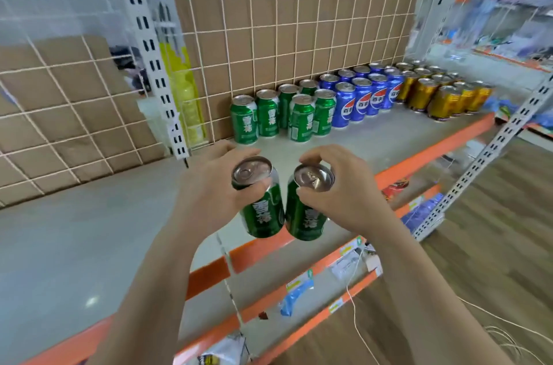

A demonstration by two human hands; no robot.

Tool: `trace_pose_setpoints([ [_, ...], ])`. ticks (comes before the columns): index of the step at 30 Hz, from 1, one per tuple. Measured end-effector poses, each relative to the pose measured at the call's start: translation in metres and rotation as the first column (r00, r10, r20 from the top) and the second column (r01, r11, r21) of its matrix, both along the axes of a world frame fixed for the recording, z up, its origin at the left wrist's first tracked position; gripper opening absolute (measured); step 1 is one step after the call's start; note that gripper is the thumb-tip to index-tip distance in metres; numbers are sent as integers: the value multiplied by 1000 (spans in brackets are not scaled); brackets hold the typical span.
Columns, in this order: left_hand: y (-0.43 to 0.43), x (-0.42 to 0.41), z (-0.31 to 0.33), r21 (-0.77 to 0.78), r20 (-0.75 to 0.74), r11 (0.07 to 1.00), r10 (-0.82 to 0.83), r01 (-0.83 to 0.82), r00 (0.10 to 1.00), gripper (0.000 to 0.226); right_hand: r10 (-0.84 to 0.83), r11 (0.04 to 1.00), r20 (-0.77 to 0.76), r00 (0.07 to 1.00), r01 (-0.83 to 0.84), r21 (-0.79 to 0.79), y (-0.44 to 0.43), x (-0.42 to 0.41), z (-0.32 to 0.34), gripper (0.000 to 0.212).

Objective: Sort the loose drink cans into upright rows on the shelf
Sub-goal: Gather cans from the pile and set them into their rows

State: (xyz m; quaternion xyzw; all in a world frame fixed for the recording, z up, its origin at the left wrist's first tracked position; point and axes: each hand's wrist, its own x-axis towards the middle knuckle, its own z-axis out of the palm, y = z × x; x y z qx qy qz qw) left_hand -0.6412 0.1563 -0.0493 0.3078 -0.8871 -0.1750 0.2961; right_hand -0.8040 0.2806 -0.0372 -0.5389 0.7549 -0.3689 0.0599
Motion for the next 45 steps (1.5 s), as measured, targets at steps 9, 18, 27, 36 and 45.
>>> trace_pose_setpoints([
  [9,-57,-87,-10,24,50,1000,18,-19,999,64,107,993,-24,994,-105,58,-64,-95,-7,34],
  [18,-121,-118,-6,57,214,992,101,-116,972,73,354,930,-5,935,-352,104,-150,-148,-2,41],
  [27,-146,-131,-9,31,265,953,282,-301,922,51,535,839,-126,835,-509,192,-217,-172,0,35],
  [36,-145,-142,-16,122,305,914,337,-388,891,47,632,754,-152,760,-559,345,-251,-181,-12,35],
  [45,-129,-152,-16,253,319,831,411,-494,854,60,638,762,-245,730,-553,337,-254,-183,-10,55],
])
